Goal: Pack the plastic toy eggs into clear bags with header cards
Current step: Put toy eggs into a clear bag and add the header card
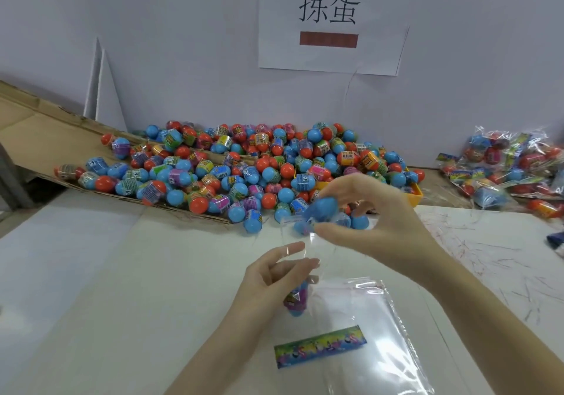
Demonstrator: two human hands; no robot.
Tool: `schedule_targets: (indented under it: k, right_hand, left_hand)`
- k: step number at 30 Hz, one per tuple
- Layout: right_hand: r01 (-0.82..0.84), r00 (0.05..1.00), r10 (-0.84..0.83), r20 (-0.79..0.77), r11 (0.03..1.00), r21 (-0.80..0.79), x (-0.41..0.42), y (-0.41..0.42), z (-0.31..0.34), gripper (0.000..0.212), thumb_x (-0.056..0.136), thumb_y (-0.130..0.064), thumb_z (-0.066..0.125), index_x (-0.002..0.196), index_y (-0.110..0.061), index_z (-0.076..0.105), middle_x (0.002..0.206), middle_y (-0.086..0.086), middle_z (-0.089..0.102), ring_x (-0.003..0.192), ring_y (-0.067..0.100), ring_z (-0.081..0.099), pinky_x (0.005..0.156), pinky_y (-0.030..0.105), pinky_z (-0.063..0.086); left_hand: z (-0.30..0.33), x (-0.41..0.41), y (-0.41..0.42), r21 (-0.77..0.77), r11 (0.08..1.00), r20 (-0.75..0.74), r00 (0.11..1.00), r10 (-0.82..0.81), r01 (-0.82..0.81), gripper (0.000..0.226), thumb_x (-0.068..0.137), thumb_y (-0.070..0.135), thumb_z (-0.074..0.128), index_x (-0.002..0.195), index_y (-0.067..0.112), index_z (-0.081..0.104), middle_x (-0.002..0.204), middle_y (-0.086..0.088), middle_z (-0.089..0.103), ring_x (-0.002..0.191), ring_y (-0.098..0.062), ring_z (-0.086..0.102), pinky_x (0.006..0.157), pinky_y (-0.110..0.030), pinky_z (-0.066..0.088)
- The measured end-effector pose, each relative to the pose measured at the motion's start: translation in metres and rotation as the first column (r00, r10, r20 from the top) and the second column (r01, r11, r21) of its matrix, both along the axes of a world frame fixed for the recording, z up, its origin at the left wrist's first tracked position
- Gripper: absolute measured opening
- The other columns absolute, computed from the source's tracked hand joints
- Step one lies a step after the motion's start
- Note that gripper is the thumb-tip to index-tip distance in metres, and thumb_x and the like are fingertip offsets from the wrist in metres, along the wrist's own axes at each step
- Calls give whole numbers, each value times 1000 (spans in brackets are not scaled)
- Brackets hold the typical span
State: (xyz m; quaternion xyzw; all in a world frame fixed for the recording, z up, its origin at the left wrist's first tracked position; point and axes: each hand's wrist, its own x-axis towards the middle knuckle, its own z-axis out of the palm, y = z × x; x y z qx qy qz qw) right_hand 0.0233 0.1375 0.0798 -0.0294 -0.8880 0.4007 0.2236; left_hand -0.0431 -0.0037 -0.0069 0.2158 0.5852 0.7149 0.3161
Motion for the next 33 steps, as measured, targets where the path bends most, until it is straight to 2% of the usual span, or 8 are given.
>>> schedule_targets:
  k: [3, 6, 14, 18, 20, 23, 28, 33]
  right_hand:
    - [38, 989, -82, 123, 946, 323, -6, -3, 3, 29, 67, -32, 76, 92, -33, 60, 89, -22, 57, 90, 5, 49, 80, 22, 42]
    - [19, 977, -120, 179, 876, 481, -10, 0, 9, 31, 66, -36, 77, 94, -33, 65, 80, -27, 50, 86, 6, 33, 76, 27, 26]
    - [-323, 858, 27, 513, 805, 498, -13, 9, 22, 36, 72, -42, 71, 107, -45, 62, 96, -26, 51, 87, 3, 25, 71, 30, 17]
    - [-367, 819, 27, 573, 792, 488, -10, 8, 21, 35, 83, -27, 64, 111, -46, 58, 112, -21, 51, 107, 8, 28, 90, 33, 20]
    - [-384, 807, 38, 589, 792, 474, -9, 8, 20, 37, 83, -18, 58, 108, -45, 59, 116, -19, 50, 111, 10, 29, 95, 36, 20]
    - [-388, 804, 63, 591, 810, 441, -6, 6, 15, 25, 82, -26, 58, 97, -47, 57, 113, -10, 50, 106, 9, 28, 94, 36, 22]
    - [-311, 856, -41, 515, 755, 577, -8, 6, -1, 29, 75, -55, 61, 98, -38, 67, 96, -11, 52, 84, 4, 21, 65, 31, 11]
    - [-338, 887, 9, 461, 692, 638, -9, 10, -15, 23, 79, -58, 57, 81, -36, 63, 97, -18, 50, 92, 5, 24, 70, 28, 9]
  left_hand:
    - [1, 1, 0, 11, 1000, -51, 999, -7, 7, 56, 52, 41, 69, 104, 24, 60, 89, 5, 75, 78, -8, 70, 61, -11, 50]
    - [-1, 1, 0, 32, 999, -80, 997, -16, 18, 44, 61, 32, 66, 104, 22, 60, 90, 5, 75, 78, -8, 70, 63, -11, 50]
    - [-4, 0, 0, 28, 1000, -103, 995, -12, 15, 37, 65, 37, 61, 101, 28, 61, 82, 4, 75, 80, -7, 70, 63, -13, 52]
    - [-6, 0, 1, 6, 1000, -87, 996, -16, 17, 37, 69, 38, 58, 103, 25, 63, 86, 3, 75, 82, -8, 69, 65, -14, 52]
    - [-7, 0, 1, 4, 1000, -80, 997, -14, 14, 39, 71, 39, 57, 105, 22, 64, 90, -1, 74, 86, -15, 69, 66, -16, 53]
    - [-6, 2, 1, 15, 1000, -62, 998, -11, 12, 36, 72, 36, 57, 103, 19, 65, 88, -2, 74, 81, -11, 68, 63, -17, 53]
    - [-6, 3, 3, -14, 1000, -29, 1000, -9, 8, 34, 74, 41, 51, 100, 24, 65, 86, 7, 75, 80, -3, 69, 60, -13, 51]
    - [-8, 2, 3, -41, 999, -8, 1000, 30, -31, 24, 83, 40, 47, 96, 32, 65, 91, 11, 74, 85, -3, 68, 64, -15, 53]
